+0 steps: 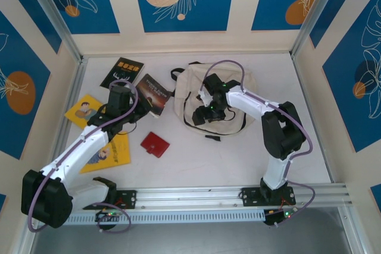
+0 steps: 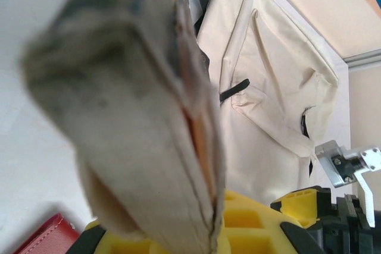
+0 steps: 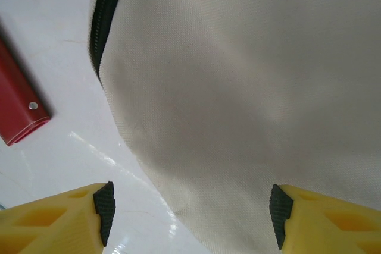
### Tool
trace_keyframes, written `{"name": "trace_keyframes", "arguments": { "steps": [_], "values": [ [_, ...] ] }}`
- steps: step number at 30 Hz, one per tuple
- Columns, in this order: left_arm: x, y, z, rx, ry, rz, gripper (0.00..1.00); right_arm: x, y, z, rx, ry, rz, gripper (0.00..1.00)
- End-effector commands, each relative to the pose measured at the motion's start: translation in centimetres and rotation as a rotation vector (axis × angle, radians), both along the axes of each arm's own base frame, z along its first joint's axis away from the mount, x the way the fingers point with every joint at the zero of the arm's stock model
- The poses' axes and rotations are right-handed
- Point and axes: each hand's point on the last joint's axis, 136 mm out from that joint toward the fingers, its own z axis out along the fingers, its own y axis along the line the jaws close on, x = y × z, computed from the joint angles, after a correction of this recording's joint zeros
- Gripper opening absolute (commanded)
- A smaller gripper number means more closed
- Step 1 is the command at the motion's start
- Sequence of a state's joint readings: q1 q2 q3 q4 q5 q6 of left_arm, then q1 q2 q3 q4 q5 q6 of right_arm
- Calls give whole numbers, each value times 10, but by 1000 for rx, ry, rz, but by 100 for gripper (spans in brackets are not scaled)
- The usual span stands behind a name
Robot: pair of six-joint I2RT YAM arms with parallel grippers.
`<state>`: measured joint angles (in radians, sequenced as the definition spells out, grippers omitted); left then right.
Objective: Pack the student bag
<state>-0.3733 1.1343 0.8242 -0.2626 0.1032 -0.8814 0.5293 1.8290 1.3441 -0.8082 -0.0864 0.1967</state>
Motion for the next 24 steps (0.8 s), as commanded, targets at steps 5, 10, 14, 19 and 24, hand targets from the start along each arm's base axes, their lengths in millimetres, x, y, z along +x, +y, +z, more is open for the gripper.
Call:
{"name": "trace_keyframes", "arguments": {
  "steps": [5, 10, 14, 19, 24],
  "values": [
    [6, -1, 30, -4, -92, -21, 0, 5, 1, -15, -36, 39, 33, 66],
    [6, -1, 30, -5, -94, -21, 0, 10, -2, -22, -37, 51, 27, 53],
    [5, 0, 30, -6, -94, -20, 0, 12, -3, -22, -31, 49, 23, 35],
    [4, 1, 32, 2, -98, -24, 0, 19, 0, -9, -3, 12, 4, 19],
    [-1, 4, 37, 20, -115, -28, 0, 39, 13, 29, 69, -73, -58, 8]
  ]
}}
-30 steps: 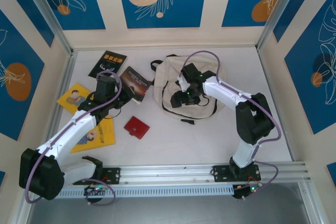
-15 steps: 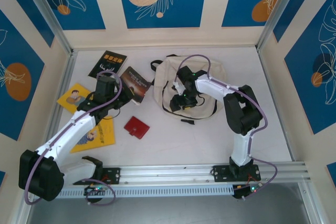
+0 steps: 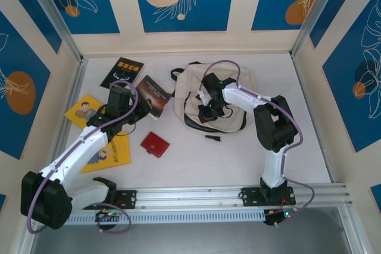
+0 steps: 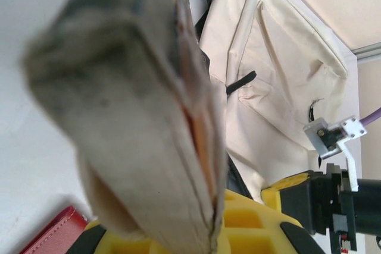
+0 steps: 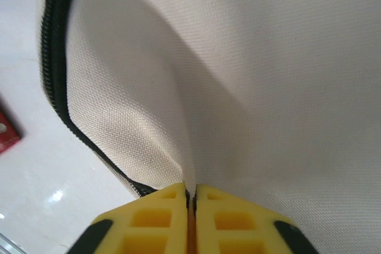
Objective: Pack the student bag
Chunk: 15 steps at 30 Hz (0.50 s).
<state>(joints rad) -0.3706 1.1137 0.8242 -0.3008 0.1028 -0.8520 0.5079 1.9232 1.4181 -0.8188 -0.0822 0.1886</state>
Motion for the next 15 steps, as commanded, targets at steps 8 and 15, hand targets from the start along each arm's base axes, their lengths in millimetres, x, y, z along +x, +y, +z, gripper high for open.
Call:
{"name": "trace_keyframes", "arguments": {
  "steps": [8, 15],
  "values": [
    [-10, 0, 54, -8, -170, -69, 0, 76, 34, 119, 191, -254, -207, 3],
    [-31, -3, 68, -54, -180, -118, 0, 120, 44, 141, 183, -300, -315, 0]
  ]
}}
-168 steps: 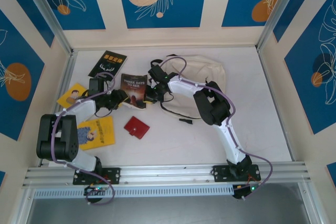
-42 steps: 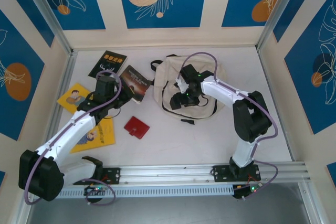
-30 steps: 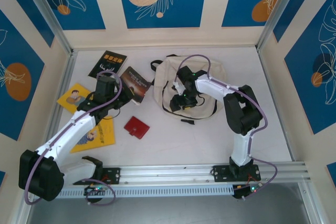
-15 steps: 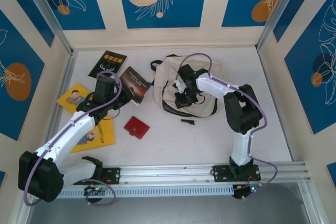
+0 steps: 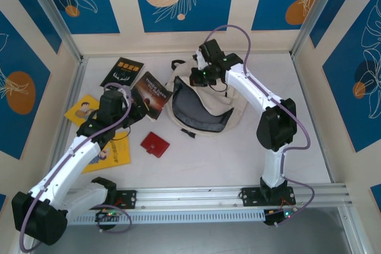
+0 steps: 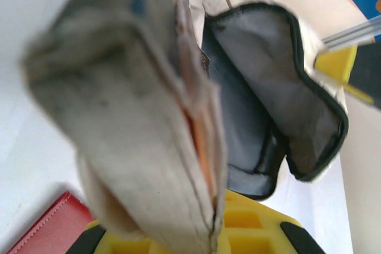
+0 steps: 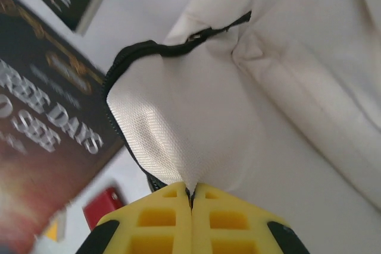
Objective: Pack the student bag
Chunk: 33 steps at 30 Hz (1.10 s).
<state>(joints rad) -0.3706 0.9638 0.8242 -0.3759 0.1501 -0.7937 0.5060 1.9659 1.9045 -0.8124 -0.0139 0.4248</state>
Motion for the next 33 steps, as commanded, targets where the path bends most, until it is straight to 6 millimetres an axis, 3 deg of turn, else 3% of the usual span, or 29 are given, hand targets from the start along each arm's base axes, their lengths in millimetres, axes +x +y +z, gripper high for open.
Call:
{"name": "trace_keyframes", "arguments": {
  "steps": [1, 5, 10, 17, 23, 33],
  "values": [
    [-8, -5, 37, -50, -95, -53, 0, 19, 0, 0, -2, 21, -85, 0],
    [-17, -15, 50, -113, -118, -110, 0, 33, 6, 15, 32, -2, -94, 0],
    [-16, -33, 55, -222, -125, -175, 0, 36, 10, 33, 69, -21, -82, 0],
    [4, -61, 21, -295, -39, -219, 0, 18, 18, 74, 241, 6, 12, 0],
    [21, -92, 9, -286, -28, -263, 0, 5, 21, 109, 390, 31, 91, 0],
    [63, -146, -1, -327, -34, -260, 0, 3, 23, 134, 458, 27, 105, 0]
  ]
}}
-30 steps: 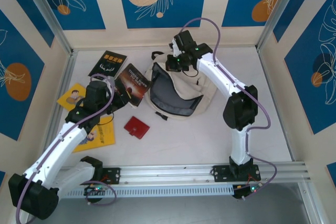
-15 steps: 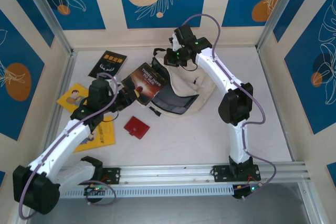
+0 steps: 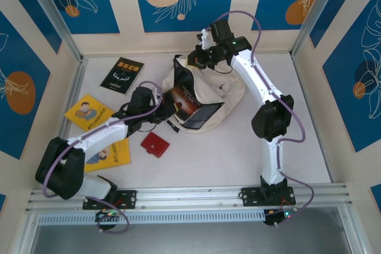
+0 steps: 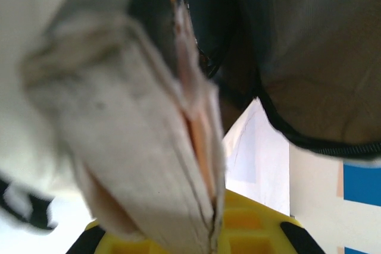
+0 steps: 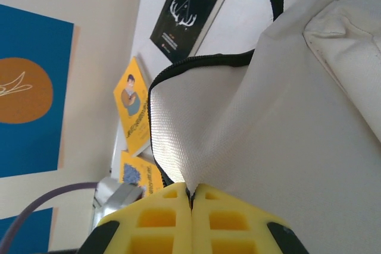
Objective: Pack the student bag
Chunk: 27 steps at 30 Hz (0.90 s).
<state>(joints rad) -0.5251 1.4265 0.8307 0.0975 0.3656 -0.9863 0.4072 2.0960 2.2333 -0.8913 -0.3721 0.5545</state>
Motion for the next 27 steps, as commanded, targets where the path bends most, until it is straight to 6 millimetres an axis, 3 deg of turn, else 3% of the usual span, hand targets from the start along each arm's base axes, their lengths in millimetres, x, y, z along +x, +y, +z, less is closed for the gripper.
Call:
{"name": "trace_keyframes", "arguments": {
  "steps": [1, 10, 16, 21, 27],
  "values": [
    [30, -33, 59, -127, -178, -9, 0, -21, 7, 63, 119, -79, 50, 0],
    [76, -63, 53, -170, -190, 67, 0, -20, 5, 62, 132, -58, 38, 0],
    [110, -76, 26, -137, -176, 155, 0, -19, -2, 66, 150, -47, 17, 0],
    [135, -93, 15, -139, -183, 171, 0, -19, -8, 71, 175, -43, 3, 0],
    [149, -100, -10, -74, -146, 176, 2, -19, -10, 63, 176, -21, -7, 0]
  ]
}}
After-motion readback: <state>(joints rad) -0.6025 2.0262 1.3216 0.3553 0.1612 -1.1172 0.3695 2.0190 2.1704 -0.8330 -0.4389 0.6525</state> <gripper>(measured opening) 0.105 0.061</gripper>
